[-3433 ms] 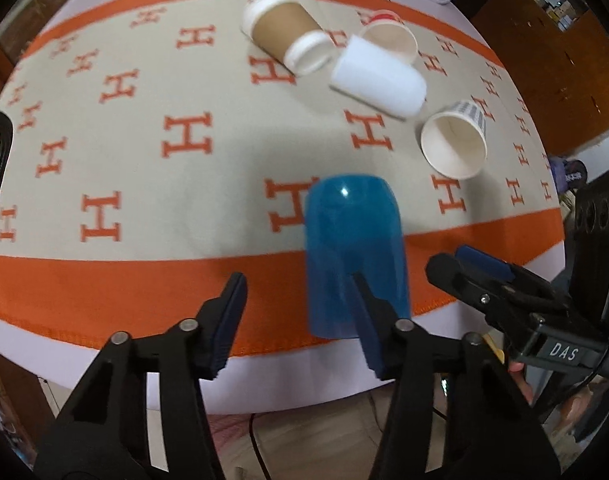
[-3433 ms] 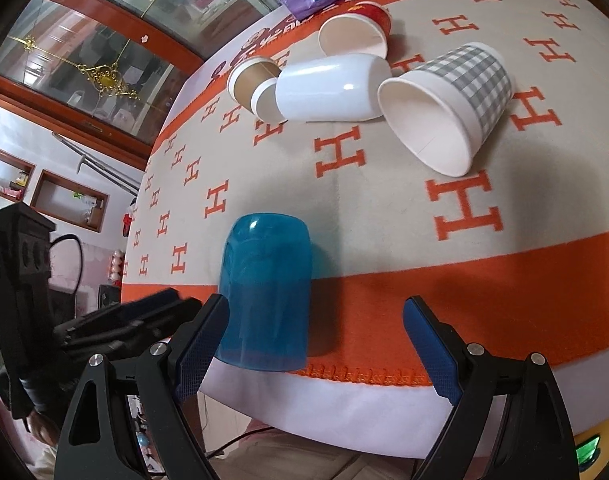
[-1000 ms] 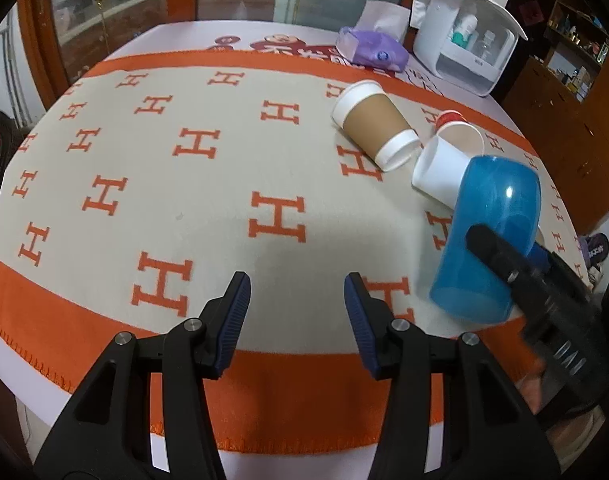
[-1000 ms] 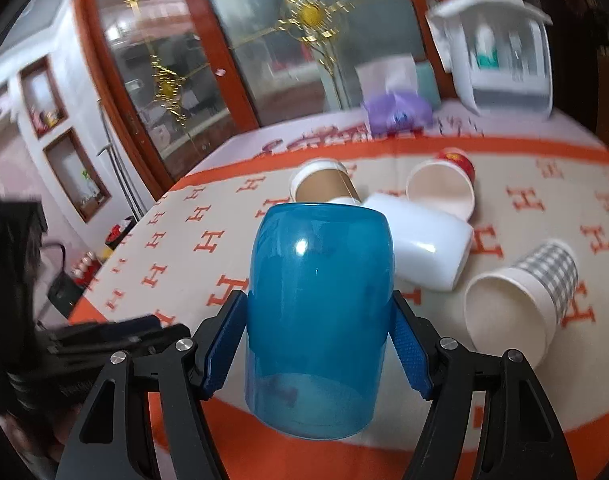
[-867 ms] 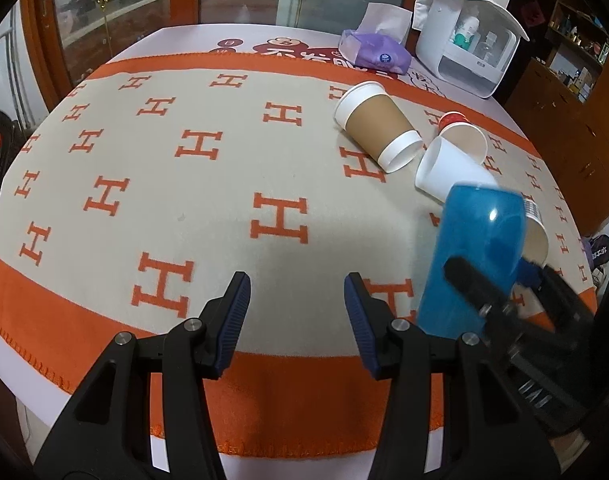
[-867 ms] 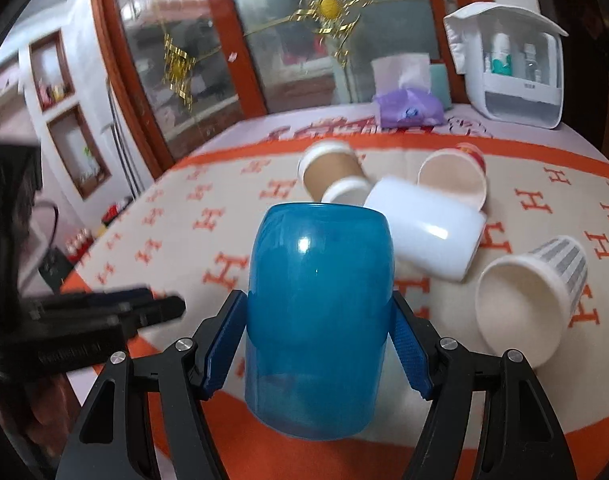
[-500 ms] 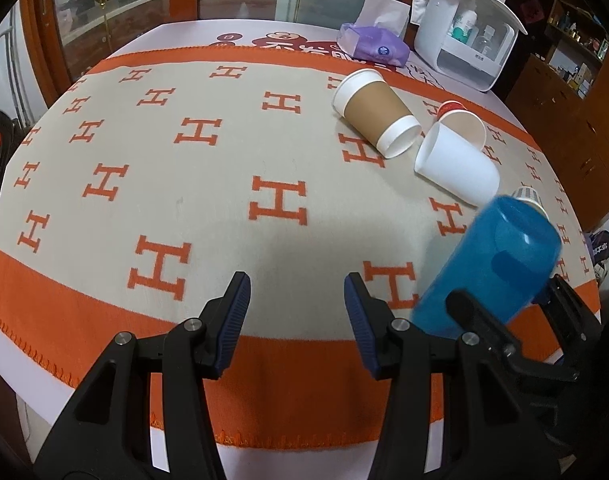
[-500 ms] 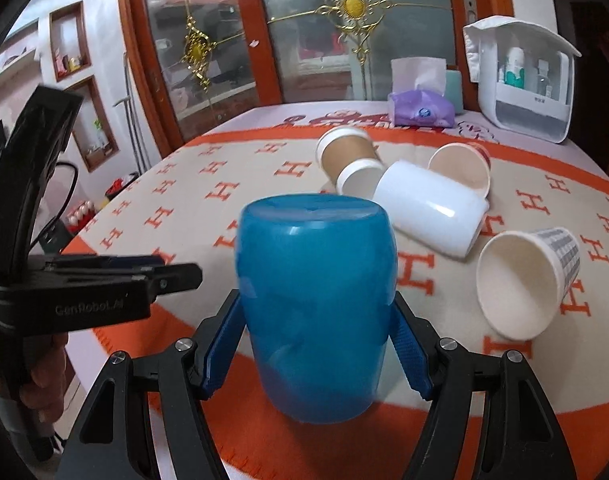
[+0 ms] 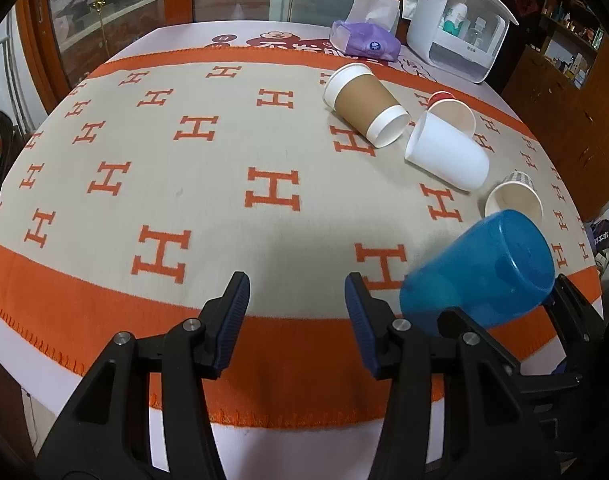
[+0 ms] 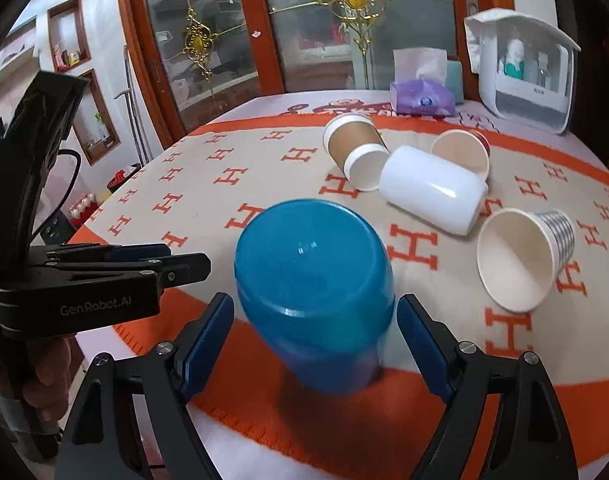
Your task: Flip cup upside down
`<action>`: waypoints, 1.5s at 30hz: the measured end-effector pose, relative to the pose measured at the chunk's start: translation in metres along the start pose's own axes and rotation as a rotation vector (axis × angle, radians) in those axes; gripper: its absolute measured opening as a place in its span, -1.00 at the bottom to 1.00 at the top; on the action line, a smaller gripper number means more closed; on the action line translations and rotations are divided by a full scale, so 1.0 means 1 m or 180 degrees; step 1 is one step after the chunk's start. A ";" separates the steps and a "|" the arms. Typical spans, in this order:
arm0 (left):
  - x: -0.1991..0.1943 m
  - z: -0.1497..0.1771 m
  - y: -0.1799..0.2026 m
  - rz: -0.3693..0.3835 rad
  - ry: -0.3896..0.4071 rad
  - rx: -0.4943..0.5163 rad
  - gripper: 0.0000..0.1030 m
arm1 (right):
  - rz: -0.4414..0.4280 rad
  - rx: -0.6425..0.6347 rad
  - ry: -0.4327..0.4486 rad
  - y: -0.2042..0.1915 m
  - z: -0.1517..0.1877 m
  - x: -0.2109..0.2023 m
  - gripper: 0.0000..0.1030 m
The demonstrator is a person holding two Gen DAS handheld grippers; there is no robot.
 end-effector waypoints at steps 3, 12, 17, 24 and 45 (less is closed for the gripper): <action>-0.005 0.004 0.002 0.0005 0.0005 0.0018 -0.02 | -0.0011 0.0052 -0.0026 0.002 0.007 -0.009 0.65; -0.034 0.017 0.013 -0.0001 0.0143 0.0121 0.19 | 0.0132 0.0109 0.0016 0.006 0.020 -0.054 0.65; -0.055 0.023 0.025 0.0010 0.0232 0.0199 0.36 | 0.0178 0.0139 0.0033 0.003 0.021 -0.084 0.65; -0.085 0.029 0.038 0.0034 0.0353 0.0223 0.44 | 0.0113 0.0374 -0.0068 0.000 0.023 -0.129 0.66; -0.151 0.019 0.061 -0.0160 0.0652 0.0178 0.59 | 0.0266 0.0721 0.0329 0.003 0.001 -0.208 0.81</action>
Point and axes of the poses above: each gripper's, at about its wrist camera, not at the fingertips, and x roughly the way its jaws point, y to its right, z to its underside, the point moved 9 cm from there along x, roughly the way its jaws point, and after that the axes turned 10 degrees about -y, right-handed, at the moved point
